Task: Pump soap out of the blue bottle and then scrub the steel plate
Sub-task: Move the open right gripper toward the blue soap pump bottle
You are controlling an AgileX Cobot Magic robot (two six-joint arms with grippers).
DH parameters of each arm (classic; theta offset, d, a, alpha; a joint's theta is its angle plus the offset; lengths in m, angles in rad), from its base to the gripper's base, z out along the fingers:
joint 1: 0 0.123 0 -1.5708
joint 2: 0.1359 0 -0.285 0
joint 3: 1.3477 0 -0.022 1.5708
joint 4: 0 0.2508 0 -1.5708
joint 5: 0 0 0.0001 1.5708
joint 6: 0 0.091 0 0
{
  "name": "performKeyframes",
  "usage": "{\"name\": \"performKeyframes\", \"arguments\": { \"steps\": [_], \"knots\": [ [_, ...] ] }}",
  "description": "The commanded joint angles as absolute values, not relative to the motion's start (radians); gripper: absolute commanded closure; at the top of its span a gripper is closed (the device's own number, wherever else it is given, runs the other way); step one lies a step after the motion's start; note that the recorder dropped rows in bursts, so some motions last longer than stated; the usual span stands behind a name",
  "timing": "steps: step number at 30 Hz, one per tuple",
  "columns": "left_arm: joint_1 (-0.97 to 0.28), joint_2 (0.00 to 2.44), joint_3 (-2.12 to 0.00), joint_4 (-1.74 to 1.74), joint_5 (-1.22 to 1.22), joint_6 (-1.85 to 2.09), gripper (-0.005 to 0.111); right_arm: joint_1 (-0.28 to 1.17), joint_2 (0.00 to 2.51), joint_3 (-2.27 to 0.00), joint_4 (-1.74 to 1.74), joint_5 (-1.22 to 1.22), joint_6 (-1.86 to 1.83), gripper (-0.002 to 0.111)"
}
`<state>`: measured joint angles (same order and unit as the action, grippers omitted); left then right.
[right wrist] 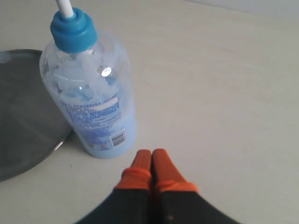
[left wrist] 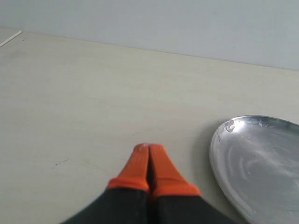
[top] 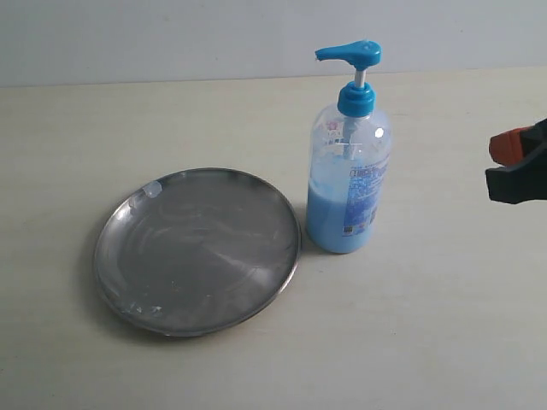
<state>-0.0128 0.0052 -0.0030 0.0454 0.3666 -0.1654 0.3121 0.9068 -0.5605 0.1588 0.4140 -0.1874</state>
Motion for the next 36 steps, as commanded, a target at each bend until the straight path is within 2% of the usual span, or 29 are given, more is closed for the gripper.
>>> {"name": "performKeyframes", "arguments": {
  "steps": [1,10,21,31,36],
  "knots": [
    [-0.012,0.000,0.000,0.039,0.358,-0.167,0.107,0.314,0.909,-0.556,0.181,0.468,-0.244,0.108],
    [-0.012,0.000,0.000,0.039,0.358,-0.167,0.107,0.314,0.930,-0.556,0.486,0.549,-0.558,0.108],
    [-0.012,0.000,0.000,0.039,0.358,-0.165,0.107,0.314,1.108,-0.628,0.530,0.566,-0.584,0.108],
    [-0.012,0.000,0.000,0.039,0.358,-0.165,0.107,0.314,1.325,-0.586,0.659,0.281,-0.611,0.108],
    [-0.012,0.000,0.000,0.039,0.358,-0.165,0.107,0.402,1.325,-0.521,0.663,0.106,-0.619,0.108]
  ]
}}
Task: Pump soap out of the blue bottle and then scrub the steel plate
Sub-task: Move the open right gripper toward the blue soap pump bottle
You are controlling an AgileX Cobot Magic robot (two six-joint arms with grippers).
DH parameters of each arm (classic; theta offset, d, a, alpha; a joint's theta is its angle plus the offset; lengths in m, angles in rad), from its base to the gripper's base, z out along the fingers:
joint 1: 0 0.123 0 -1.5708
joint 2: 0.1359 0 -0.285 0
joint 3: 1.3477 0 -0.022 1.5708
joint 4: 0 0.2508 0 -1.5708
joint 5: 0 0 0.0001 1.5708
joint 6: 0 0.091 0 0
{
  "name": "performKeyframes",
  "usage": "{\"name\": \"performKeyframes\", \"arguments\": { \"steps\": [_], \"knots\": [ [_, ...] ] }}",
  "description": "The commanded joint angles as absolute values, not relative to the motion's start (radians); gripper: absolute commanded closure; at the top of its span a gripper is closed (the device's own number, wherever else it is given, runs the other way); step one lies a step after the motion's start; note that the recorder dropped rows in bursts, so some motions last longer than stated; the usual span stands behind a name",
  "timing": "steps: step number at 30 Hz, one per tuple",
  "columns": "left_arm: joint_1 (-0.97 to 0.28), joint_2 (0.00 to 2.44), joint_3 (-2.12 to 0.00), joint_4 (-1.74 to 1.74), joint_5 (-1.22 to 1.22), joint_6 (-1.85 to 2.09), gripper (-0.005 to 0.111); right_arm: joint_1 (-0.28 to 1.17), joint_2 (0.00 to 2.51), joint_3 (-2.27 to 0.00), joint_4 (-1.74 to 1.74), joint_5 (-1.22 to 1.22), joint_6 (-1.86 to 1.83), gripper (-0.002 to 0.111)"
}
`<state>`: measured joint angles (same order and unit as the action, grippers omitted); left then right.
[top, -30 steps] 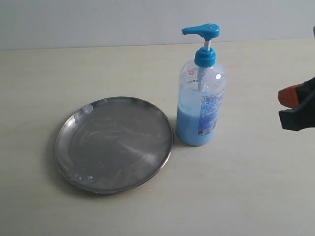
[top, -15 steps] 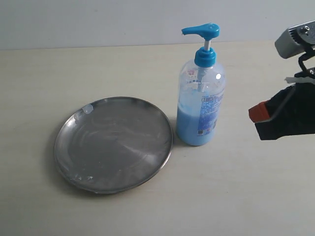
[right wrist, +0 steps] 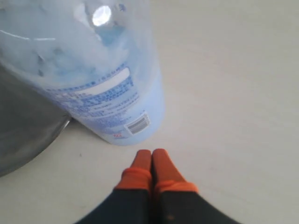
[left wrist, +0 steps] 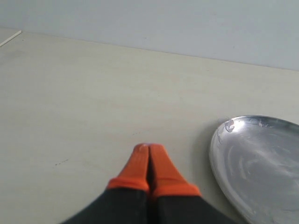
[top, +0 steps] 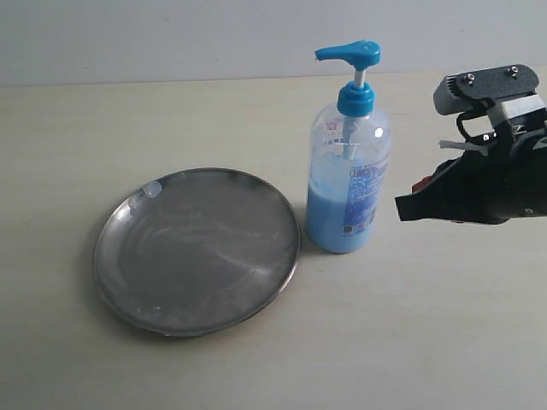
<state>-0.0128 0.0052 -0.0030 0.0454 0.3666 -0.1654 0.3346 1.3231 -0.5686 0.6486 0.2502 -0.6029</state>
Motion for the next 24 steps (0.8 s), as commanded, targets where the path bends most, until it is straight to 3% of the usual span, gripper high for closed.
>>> {"name": "performKeyframes", "arguments": {
  "steps": [1,18,24],
  "knots": [
    [-0.012,0.000,0.000,0.039,0.358,-0.165,0.107,0.425,1.325,-0.504,0.663,0.064,-0.620,0.108],
    [-0.012,0.000,0.000,0.039,0.358,-0.165,0.107,0.700,1.325,-0.226,0.669,-0.566,-0.563,0.108],
    [-0.012,0.000,0.000,0.039,0.358,-0.165,0.107,0.734,1.325,-0.137,0.440,-0.737,-0.353,0.108]
  ]
}}
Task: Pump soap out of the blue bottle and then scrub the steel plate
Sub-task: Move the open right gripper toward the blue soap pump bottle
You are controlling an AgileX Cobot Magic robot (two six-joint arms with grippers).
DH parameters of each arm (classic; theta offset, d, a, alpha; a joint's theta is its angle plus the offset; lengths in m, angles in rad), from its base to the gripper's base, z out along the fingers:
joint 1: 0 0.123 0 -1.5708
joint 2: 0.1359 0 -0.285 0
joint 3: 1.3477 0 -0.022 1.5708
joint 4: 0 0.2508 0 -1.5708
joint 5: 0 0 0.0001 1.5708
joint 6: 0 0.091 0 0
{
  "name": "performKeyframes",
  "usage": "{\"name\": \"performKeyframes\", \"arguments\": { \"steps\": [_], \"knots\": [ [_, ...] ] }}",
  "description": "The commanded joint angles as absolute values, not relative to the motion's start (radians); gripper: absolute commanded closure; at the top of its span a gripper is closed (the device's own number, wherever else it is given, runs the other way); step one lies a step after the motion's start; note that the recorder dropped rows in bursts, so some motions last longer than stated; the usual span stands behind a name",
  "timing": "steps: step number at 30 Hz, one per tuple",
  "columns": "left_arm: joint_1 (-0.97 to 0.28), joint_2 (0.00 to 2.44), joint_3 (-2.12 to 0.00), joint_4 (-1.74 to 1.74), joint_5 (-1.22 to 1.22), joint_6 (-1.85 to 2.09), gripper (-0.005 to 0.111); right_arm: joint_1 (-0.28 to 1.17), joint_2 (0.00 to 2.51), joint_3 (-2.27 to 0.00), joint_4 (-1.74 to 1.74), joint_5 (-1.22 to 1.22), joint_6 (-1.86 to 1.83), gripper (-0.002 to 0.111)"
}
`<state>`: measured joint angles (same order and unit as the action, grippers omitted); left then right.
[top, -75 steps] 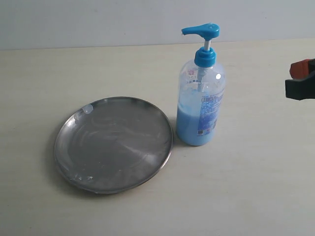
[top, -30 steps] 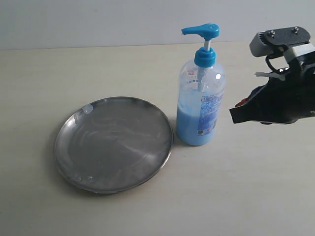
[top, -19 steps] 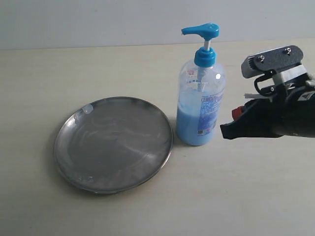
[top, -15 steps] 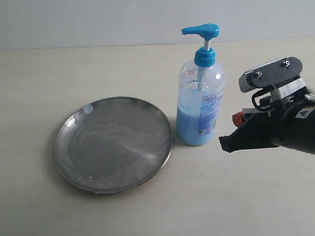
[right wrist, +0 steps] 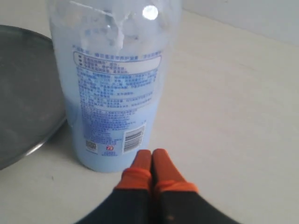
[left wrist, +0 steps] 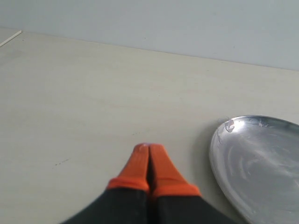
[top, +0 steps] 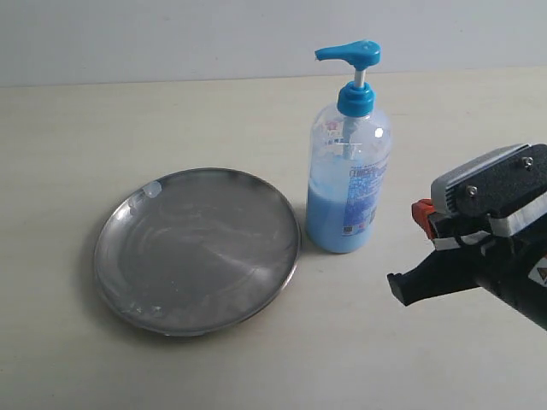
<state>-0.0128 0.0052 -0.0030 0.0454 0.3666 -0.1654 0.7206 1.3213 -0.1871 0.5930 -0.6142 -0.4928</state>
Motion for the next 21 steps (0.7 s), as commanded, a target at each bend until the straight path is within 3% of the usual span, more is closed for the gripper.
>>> {"name": "performKeyframes", "arguments": {
  "steps": [1,8,17,21],
  "knots": [
    [-0.012,0.000,0.000,0.039,0.358,-0.165,0.107,0.734,1.325,-0.125,0.418,-0.760,-0.337,0.108],
    [-0.012,0.000,0.000,0.039,0.358,-0.165,0.107,0.734,1.325,-0.055,0.353,-0.933,-0.260,0.108],
    [-0.012,0.000,0.000,0.039,0.358,-0.165,0.107,0.734,1.325,-0.068,0.269,-0.929,-0.173,0.107],
    [-0.012,0.000,0.000,0.039,0.358,-0.165,0.107,0.734,1.325,-0.099,0.269,-0.884,-0.181,0.090]
  ]
}}
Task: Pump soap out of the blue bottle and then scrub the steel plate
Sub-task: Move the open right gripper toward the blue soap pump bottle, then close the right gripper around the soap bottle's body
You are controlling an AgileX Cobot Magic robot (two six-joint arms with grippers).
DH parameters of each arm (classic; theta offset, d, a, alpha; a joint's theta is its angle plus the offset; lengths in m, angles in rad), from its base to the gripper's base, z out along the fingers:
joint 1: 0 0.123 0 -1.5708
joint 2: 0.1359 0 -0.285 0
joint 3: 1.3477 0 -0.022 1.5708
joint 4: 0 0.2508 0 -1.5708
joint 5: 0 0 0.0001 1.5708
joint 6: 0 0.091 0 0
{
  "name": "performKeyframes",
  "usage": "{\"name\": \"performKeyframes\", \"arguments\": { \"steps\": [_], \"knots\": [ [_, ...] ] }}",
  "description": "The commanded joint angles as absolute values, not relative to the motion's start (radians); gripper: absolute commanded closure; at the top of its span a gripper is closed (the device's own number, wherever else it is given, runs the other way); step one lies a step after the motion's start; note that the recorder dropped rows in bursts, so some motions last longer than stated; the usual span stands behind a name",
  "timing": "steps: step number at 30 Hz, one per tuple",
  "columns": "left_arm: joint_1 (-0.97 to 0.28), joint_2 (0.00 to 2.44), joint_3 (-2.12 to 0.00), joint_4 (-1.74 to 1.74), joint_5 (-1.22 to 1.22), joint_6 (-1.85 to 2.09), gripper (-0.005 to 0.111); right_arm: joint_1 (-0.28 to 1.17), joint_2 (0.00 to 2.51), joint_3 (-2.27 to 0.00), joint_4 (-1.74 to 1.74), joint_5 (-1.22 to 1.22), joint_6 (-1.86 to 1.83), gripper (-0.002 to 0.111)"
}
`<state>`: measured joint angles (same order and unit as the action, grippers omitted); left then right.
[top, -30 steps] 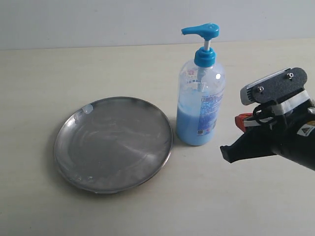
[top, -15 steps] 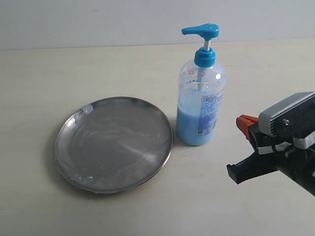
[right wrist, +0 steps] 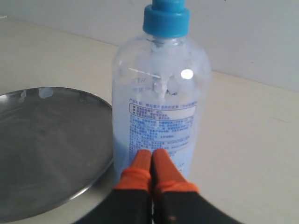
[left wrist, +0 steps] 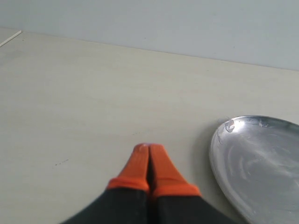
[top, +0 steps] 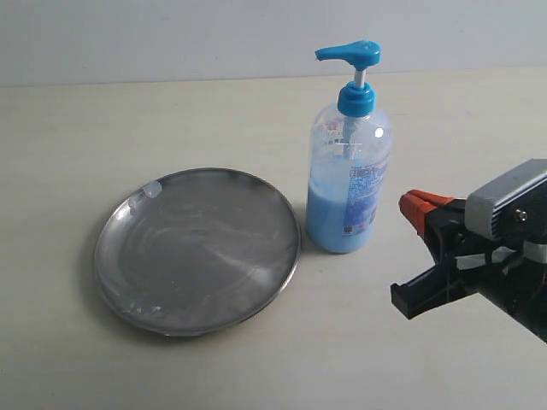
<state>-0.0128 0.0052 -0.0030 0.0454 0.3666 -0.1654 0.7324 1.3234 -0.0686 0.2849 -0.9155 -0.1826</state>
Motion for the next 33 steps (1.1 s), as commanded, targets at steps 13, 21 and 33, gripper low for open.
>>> {"name": "performKeyframes", "arguments": {
  "steps": [13,21,33],
  "knots": [
    [-0.012,0.000,0.000,0.039,0.358,-0.165,0.107,0.734,1.476,-0.263,0.269,-0.769,-0.183,0.004],
    [-0.012,0.000,0.000,0.039,0.358,-0.165,0.107,0.734,1.548,-0.384,0.423,-0.663,-0.183,0.004],
    [-0.012,0.000,0.000,0.039,0.358,-0.165,0.107,0.734,1.655,-0.455,0.503,-0.703,-0.183,0.004]
  ]
}}
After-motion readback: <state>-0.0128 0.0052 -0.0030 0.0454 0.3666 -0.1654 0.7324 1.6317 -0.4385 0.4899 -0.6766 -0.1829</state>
